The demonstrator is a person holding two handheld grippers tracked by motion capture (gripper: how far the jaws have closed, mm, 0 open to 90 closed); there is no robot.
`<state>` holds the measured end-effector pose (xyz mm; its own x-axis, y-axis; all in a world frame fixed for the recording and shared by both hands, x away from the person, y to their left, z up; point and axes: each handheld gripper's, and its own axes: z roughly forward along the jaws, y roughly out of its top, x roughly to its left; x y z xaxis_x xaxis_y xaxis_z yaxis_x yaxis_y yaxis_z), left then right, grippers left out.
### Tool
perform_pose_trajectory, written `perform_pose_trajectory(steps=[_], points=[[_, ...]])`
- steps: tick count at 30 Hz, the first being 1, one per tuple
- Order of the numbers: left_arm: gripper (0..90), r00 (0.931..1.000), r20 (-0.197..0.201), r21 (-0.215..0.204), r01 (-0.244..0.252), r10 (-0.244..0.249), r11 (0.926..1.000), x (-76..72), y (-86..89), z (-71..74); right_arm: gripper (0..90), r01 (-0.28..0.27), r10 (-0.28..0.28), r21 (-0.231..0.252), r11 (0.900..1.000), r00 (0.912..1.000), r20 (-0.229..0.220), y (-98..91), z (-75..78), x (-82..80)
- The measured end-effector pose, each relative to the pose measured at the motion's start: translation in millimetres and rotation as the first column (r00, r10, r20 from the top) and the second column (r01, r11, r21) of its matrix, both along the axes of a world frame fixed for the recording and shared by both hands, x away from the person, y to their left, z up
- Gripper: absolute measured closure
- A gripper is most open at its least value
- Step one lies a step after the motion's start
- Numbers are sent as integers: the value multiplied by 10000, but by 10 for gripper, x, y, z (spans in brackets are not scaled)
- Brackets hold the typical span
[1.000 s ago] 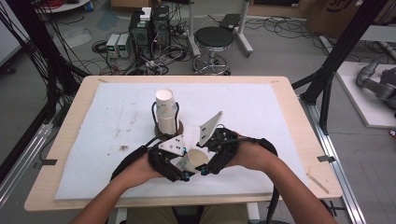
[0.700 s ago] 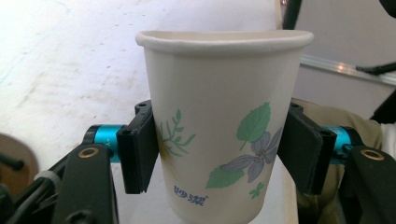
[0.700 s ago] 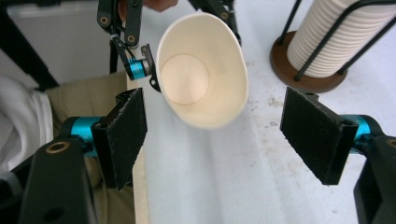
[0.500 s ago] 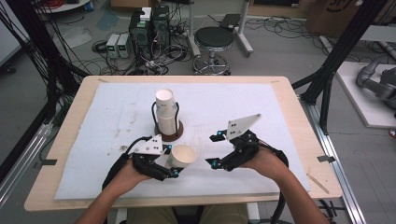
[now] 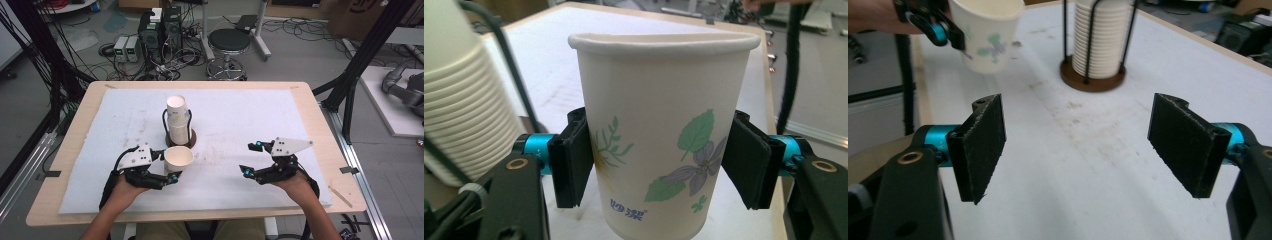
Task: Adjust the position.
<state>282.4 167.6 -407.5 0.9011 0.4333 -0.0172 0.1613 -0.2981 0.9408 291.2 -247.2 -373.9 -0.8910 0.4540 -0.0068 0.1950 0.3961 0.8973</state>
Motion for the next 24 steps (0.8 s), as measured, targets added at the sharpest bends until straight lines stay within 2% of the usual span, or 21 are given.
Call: perform_pose_trajectory(steps=[5, 10, 16, 24], points=[[341, 9991, 107, -437, -405, 410, 9982, -5, 115, -34, 235, 723, -723, 157, 9973, 9974, -13, -155, -170, -40], [339, 9969, 226, -722, -734, 752, 9947, 2, 192, -56, 236, 1215, -1217, 239, 9923, 9925, 79, -234, -256, -50], [338, 9919, 444, -1139, -1130, 1187, 9870, -11, 287, -73, 237, 1556, -1561, 319, 9873, 9876, 152, -293, -257, -61], [333, 9865, 679, -1320, -1393, 1492, 9814, -35, 424, -109, 243, 1806, -1816, 356, 9829, 9830, 283, -315, -239, -57]])
